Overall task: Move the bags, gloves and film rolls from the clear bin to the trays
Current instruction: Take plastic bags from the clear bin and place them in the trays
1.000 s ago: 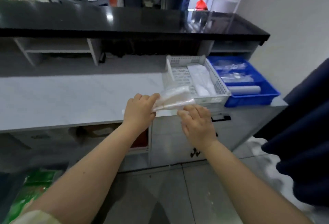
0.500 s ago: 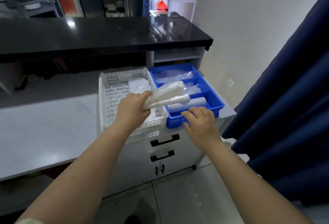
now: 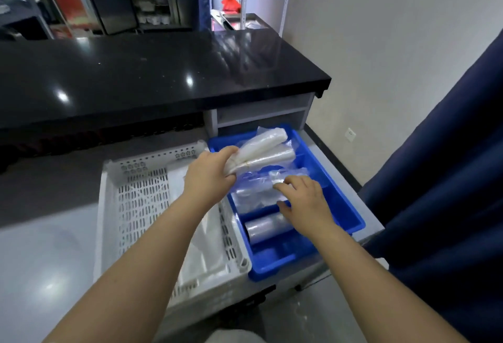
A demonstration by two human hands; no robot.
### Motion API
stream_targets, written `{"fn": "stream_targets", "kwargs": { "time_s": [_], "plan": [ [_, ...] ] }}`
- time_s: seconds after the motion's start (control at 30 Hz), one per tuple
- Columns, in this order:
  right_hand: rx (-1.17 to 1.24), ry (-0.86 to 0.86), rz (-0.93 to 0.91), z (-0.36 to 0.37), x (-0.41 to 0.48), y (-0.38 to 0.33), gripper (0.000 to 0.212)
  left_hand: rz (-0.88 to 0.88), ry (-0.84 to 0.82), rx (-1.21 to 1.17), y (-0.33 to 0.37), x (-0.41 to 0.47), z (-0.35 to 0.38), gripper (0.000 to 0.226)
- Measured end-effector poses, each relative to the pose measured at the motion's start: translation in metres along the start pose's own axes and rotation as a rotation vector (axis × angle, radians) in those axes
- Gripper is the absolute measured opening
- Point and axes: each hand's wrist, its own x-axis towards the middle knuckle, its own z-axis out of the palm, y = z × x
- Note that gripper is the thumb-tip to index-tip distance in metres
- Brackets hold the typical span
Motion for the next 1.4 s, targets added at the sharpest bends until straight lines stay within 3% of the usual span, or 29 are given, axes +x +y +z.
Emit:
{"fn": "stream_targets", "kwargs": {
  "time_s": [0.27,0.43,0.6,0.77,0.97,1.07,1.2,1.3,1.4],
  "plan": [
    [-0.075,-0.377,-0.079,0.044,0.078,0.054,0.049,0.018,0.03,0.051,0.009,0.061,0.034,0.052],
    [-0.079,-0.662,-0.272,0.067,0.106,0.076,0.07,-0.067,0.085,0.074,0.019,0.07,0.049,0.053],
    [-0.012,-0.74,-0.386,0.077,0.117,0.087,0.081,-0.217,0.193,0.057,0.035,0.069,0.06,0.053],
    [0.007,-0.779,-0.425,0.081,0.115,0.09,0.073,-0.309,0.275,0.044,0.047,0.061,0.062,0.054],
    [0.089,-0.843,-0.404,0.079,0.111,0.086,0.043,-0.356,0.294,0.039,0.048,0.042,0.058,0.054],
    [0.132,-0.726,-0.452,0.071,0.109,0.085,0.033,-0.352,0.294,0.04,0.044,0.035,0.051,0.053],
    [0.074,-0.417,-0.54,0.044,0.101,0.083,0.024,-0.324,0.276,0.06,0.035,0.034,0.037,0.05],
    [0.107,-0.238,-0.535,0.018,0.093,0.087,0.036,-0.299,0.232,0.049,0.037,0.043,0.03,0.048],
    [0.178,-0.134,-0.506,-0.014,0.088,0.096,0.034,-0.274,0.163,-0.018,0.045,0.054,0.03,0.047]
  ]
}}
